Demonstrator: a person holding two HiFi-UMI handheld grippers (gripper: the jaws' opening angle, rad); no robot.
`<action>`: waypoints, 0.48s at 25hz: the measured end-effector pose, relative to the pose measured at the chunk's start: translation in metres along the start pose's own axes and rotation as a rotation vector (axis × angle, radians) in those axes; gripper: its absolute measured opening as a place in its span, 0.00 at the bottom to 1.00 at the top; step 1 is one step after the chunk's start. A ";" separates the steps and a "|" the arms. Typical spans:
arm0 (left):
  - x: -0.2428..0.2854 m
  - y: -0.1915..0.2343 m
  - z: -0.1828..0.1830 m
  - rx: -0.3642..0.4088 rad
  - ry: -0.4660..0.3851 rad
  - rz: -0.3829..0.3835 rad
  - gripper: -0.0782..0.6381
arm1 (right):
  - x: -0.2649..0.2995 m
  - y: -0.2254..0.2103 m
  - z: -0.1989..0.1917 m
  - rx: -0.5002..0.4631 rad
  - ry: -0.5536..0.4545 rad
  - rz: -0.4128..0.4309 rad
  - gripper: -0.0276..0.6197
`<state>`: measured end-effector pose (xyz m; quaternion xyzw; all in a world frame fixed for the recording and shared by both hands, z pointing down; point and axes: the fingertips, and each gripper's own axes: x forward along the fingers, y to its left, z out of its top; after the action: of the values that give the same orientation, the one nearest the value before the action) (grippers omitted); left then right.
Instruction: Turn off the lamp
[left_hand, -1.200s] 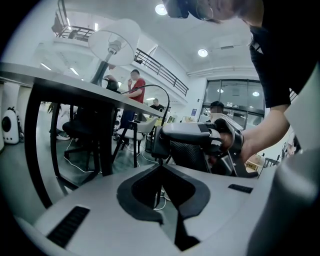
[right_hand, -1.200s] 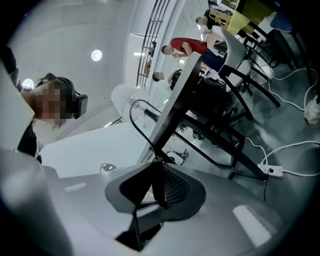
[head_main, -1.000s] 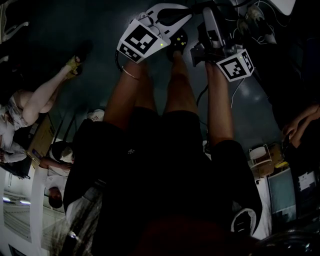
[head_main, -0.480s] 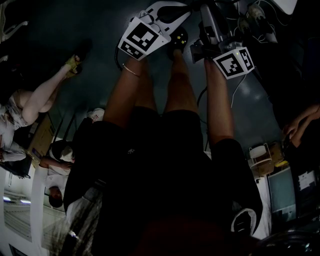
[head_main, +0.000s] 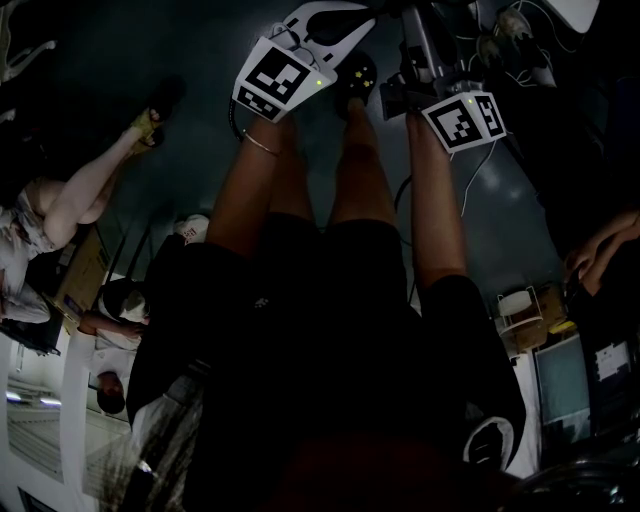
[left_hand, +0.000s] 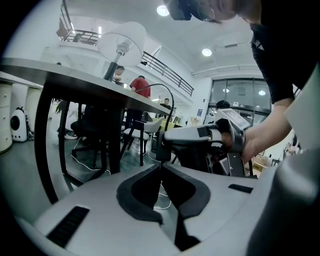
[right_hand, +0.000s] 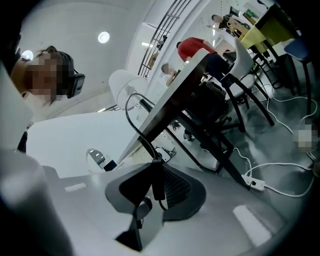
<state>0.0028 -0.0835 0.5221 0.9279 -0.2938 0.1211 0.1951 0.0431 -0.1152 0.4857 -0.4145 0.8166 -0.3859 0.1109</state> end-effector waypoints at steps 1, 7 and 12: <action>-0.002 0.002 0.000 -0.004 -0.006 0.004 0.13 | -0.001 -0.002 0.000 0.000 -0.001 -0.006 0.13; -0.008 0.006 0.004 -0.010 -0.016 0.009 0.12 | -0.002 -0.009 -0.002 -0.010 -0.008 -0.019 0.14; -0.013 0.003 0.005 -0.005 -0.019 0.010 0.12 | -0.002 -0.018 -0.012 -0.020 -0.007 -0.047 0.14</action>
<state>-0.0088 -0.0819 0.5139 0.9270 -0.3005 0.1125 0.1940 0.0487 -0.1136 0.5069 -0.4359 0.8102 -0.3786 0.1007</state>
